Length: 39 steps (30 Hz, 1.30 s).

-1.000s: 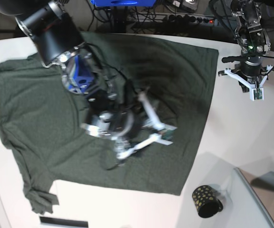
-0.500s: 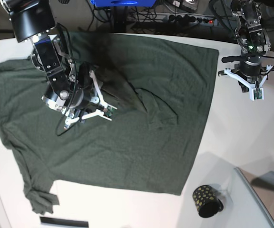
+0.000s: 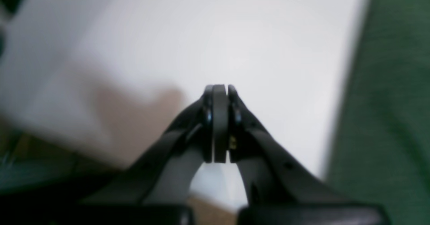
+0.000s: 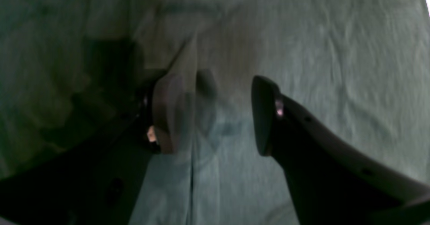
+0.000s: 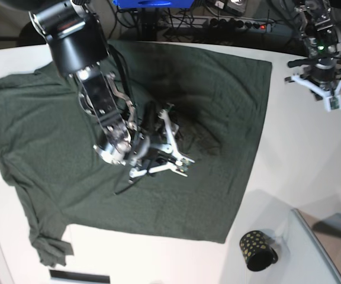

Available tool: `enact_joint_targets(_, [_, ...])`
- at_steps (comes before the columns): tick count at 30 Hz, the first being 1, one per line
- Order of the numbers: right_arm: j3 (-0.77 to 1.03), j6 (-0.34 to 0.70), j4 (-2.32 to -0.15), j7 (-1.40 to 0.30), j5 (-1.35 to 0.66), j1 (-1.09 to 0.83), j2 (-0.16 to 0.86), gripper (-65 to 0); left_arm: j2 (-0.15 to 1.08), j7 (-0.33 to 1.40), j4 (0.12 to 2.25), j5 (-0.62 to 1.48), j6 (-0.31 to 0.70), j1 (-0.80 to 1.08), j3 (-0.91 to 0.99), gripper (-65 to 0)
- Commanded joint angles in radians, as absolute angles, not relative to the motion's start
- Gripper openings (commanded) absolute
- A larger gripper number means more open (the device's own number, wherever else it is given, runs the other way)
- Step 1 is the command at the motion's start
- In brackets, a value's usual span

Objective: Layout the t-shirt on the table in an organized manner, then fold the t-shirt properly
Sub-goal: 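Drag the grasped fabric with the right gripper toward the left gripper, then grasp the shirt edge with the left gripper and pull it outward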

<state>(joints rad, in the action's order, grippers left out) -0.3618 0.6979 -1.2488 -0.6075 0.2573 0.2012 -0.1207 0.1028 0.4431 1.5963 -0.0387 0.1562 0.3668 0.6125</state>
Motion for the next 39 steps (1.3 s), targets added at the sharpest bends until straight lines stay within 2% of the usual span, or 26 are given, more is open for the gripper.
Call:
enact_joint_targets(1, [-0.36,0.698,-1.222,-0.595,0.251,0.239,-0.137,-35.0,0.113,0.421,1.612,-0.036,0.151,0.366,0.638,-65.0])
enact_joint_targets(4, [-0.358,0.698,-1.142,-0.59,0.239,0.294,-0.154,-35.0,0.113,0.421,1.616,-0.036,0.151,0.39,0.671,-65.0])
enact_joint_targets(12, [-0.36,0.698,-0.886,-0.526,-0.03,0.432,-0.153,-35.0,0.11,0.421,1.62,-0.035,0.151,0.412,0.665,-65.0])
enact_joint_targets(19, [-0.36,0.698,-0.885,-0.529,-0.041,0.412,-0.153,-35.1,0.111,0.421,1.676,-0.035,0.151,0.412,0.565,-65.0])
enact_joint_targets(23, [-0.354,0.698,-1.003,-0.532,-0.038,0.357,-0.131,-35.3,0.107,0.421,1.733,-0.035,0.151,0.406,0.453,-65.0])
enact_joint_targets(28, [-0.335,0.698,-1.262,-0.584,-0.038,0.248,-0.001,-35.3,0.065,0.429,1.745,-0.042,0.147,0.323,0.269,-65.0])
enact_joint_targets(35, [-0.065,0.698,-1.431,-0.602,-0.038,0.143,0.094,-35.3,-0.048,0.43,1.644,-0.044,0.145,0.209,0.174,-65.0])
enact_joint_targets(38, [-0.012,0.698,-1.435,-0.602,-0.038,0.124,0.134,-35.3,-0.065,0.43,1.567,-0.044,0.145,0.162,0.145,-49.2])
enact_joint_targets(39, [-0.004,0.698,-1.435,-0.602,-0.038,0.119,0.142,-35.3,-0.07,0.43,1.547,-0.044,0.145,0.148,0.142,-45.9])
